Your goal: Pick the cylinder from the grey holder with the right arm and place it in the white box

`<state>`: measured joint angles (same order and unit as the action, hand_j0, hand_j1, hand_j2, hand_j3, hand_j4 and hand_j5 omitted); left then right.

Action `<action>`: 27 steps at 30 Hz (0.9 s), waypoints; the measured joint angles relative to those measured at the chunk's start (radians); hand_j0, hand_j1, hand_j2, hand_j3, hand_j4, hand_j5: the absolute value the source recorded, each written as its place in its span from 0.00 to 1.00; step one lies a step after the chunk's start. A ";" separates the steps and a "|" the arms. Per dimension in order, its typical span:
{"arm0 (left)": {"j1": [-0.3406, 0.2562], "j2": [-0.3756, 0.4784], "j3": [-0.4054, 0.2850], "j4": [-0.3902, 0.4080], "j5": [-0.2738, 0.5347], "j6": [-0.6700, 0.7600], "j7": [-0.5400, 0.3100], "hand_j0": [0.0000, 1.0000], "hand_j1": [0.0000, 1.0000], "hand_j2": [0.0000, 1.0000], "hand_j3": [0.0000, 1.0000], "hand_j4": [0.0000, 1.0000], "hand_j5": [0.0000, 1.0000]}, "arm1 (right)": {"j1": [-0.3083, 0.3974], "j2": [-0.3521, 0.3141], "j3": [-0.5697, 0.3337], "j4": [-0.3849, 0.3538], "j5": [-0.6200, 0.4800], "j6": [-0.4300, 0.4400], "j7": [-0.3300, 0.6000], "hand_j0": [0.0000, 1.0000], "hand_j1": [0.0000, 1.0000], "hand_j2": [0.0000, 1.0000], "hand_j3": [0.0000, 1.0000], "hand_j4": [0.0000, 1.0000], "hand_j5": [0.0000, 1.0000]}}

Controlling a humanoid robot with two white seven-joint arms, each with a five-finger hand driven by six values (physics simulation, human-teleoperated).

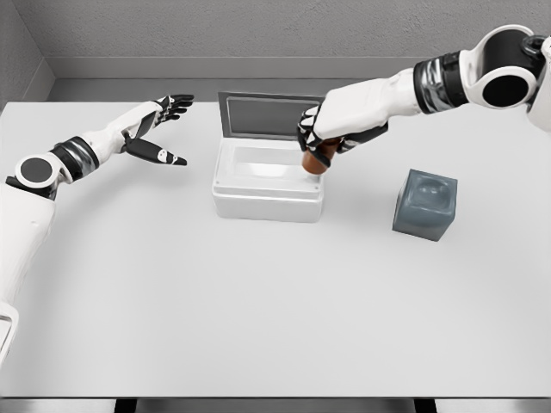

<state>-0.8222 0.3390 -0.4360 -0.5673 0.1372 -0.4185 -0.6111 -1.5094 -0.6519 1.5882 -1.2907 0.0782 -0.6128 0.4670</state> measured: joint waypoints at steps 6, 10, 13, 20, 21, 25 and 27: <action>0.002 0.000 0.000 -0.002 0.000 -0.001 0.000 1.00 1.00 1.00 1.00 1.00 1.00 | -0.003 0.032 0.001 0.011 0.005 0.000 0.010 0.35 0.35 0.35 0.35 0.35 0.35; 0.002 0.000 0.000 -0.002 0.000 -0.001 0.000 1.00 1.00 1.00 1.00 1.00 1.00 | -0.002 0.049 0.001 0.035 0.007 0.000 0.012 0.35 0.35 0.35 0.35 0.35 0.35; 0.000 0.000 0.000 -0.002 0.000 -0.001 0.000 1.00 1.00 1.00 1.00 1.00 1.00 | -0.002 0.059 0.002 0.048 0.007 0.000 0.013 0.35 0.35 0.35 0.35 0.35 0.35; 0.000 0.000 0.000 -0.002 0.000 0.000 0.000 1.00 1.00 1.00 1.00 1.00 1.00 | -0.003 0.083 0.002 0.087 0.007 0.000 0.014 0.35 0.35 0.35 0.35 0.35 0.35; 0.000 0.000 0.000 -0.002 0.000 0.000 0.000 1.00 1.00 1.00 1.00 1.00 1.00 | -0.003 0.086 0.002 0.092 0.008 0.000 0.015 0.35 0.35 0.35 0.35 0.35 0.35; 0.000 0.000 0.000 -0.001 0.000 0.000 0.000 1.00 1.00 1.00 1.00 1.00 1.00 | -0.003 0.093 0.002 0.106 0.008 0.000 0.018 0.47 0.47 0.47 0.47 0.47 0.47; 0.000 0.000 0.000 -0.001 0.000 0.000 0.000 1.00 1.00 1.00 1.00 1.00 1.00 | -0.005 0.093 0.001 0.108 0.008 0.000 0.018 0.65 0.65 0.65 0.65 0.65 0.65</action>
<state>-0.8222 0.3389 -0.4362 -0.5685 0.1373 -0.4184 -0.6111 -1.5140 -0.5588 1.5892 -1.1831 0.0861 -0.6128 0.4854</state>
